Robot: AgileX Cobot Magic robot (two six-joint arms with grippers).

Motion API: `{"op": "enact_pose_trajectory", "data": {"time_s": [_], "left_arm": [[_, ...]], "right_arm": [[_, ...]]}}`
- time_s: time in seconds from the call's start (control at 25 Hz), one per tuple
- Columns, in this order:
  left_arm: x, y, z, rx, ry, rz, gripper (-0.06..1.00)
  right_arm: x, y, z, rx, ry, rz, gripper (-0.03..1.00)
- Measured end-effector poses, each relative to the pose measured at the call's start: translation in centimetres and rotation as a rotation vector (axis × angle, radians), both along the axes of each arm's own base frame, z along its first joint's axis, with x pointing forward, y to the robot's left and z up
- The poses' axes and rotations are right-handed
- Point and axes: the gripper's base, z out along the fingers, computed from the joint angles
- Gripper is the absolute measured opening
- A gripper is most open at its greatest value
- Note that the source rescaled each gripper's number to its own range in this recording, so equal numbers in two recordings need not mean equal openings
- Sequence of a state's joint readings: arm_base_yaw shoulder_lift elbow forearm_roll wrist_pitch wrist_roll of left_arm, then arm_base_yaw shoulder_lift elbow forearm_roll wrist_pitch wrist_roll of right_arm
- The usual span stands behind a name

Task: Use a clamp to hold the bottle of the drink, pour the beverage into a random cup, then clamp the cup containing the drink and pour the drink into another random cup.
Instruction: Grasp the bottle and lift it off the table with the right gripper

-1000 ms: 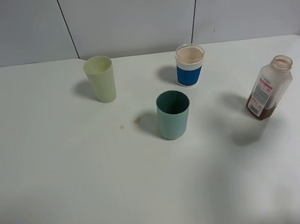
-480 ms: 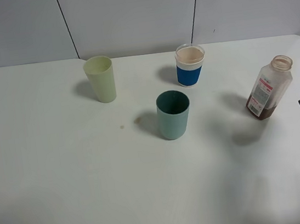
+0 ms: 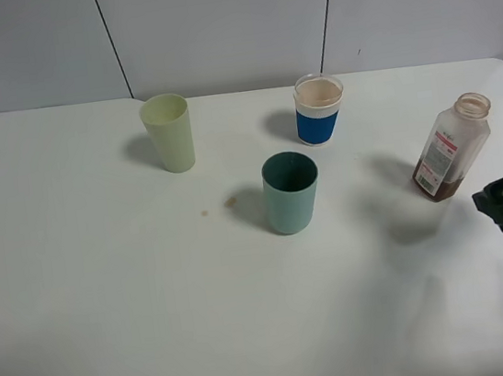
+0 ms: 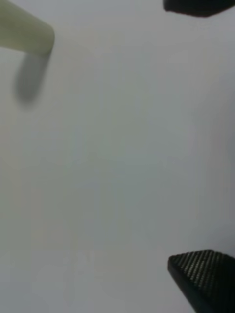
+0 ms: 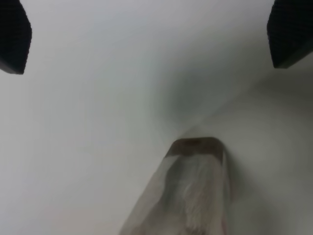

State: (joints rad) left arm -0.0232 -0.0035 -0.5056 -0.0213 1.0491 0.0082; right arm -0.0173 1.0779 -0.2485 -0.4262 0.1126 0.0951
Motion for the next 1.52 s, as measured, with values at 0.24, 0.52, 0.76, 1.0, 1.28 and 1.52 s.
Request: {"op": "enact_pose_trajectory", "data": {"time_s": [0.24,0.52,0.76,1.0,1.28,1.52], "left_arm": [[0.0,0.0,0.0,0.0,0.0,0.0,0.89],[0.0,0.0,0.0,0.0,0.0,0.0,0.89],[0.0,0.0,0.0,0.0,0.0,0.0,0.89],[0.0,0.0,0.0,0.0,0.0,0.0,0.89],[0.0,0.0,0.0,0.0,0.0,0.0,0.89],[0.0,0.0,0.0,0.0,0.0,0.0,0.89]], "right_arm": [[1.3,0.5,-1.6,0.049,0.021,0.024,0.95],[1.8,0.4,-2.7,0.056,0.05,0.036,0.95],[1.7,-1.4,-2.7,0.03,0.057,-0.032,0.95],[2.0,-2.2,-2.3,-0.004,0.005,-0.007,0.95],[2.6,-2.4,-1.8,-0.118,-0.036,0.131,0.95],[2.6,-4.0,-1.4,-0.13,-0.1,0.073,0.95]]}}
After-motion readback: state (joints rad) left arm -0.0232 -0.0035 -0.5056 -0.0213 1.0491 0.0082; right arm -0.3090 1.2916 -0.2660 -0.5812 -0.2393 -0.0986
